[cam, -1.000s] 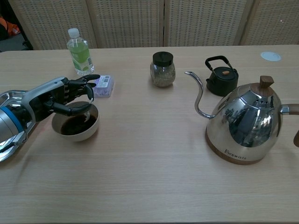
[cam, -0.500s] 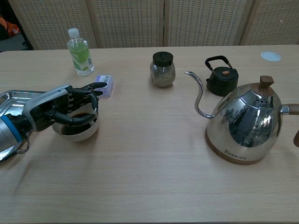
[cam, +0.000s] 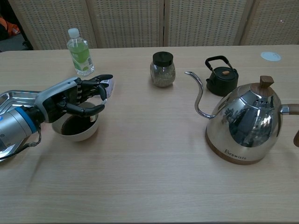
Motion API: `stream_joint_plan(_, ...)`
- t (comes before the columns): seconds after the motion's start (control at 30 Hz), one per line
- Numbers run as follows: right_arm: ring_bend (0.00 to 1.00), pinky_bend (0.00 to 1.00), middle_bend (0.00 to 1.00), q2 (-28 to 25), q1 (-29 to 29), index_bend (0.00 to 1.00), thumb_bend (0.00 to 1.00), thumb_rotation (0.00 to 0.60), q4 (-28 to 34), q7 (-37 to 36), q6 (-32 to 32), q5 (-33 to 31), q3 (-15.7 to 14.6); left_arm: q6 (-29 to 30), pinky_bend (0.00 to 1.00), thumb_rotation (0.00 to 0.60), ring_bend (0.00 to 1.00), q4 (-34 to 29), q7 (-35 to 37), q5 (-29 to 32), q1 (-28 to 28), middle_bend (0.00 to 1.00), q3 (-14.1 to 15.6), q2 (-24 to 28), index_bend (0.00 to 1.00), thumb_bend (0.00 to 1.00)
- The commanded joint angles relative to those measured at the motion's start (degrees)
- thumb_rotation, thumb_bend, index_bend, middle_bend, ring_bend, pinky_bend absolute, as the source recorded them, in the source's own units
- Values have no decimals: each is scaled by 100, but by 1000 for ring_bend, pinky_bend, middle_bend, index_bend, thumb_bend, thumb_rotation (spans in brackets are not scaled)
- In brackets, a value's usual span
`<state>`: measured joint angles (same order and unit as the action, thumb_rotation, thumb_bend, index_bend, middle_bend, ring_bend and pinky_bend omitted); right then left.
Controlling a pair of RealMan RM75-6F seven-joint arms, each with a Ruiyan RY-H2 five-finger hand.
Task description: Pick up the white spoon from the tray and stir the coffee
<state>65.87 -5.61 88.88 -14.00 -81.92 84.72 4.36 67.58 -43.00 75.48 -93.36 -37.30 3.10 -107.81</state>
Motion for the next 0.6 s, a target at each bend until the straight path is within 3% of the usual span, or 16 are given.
stream_joint_plan(0.03,0,0,0,4,-3,65,0,600,3,5,4,12,-8,-50,0,600,0,154,66,59,17,0,-28,-9,688,506)
stream_joint_plan(0.23,0,0,0,17,-10,65,0,600,16,40,12,37,-27,-27,0,600,0,381,215,88,84,0,-16,-34,689,510)
stream_joint_plan(0.6,0,0,0,-15,1,65,0,600,43,-9,-21,67,-34,362,0,600,0,455,422,-93,443,0,267,-5,691,513)
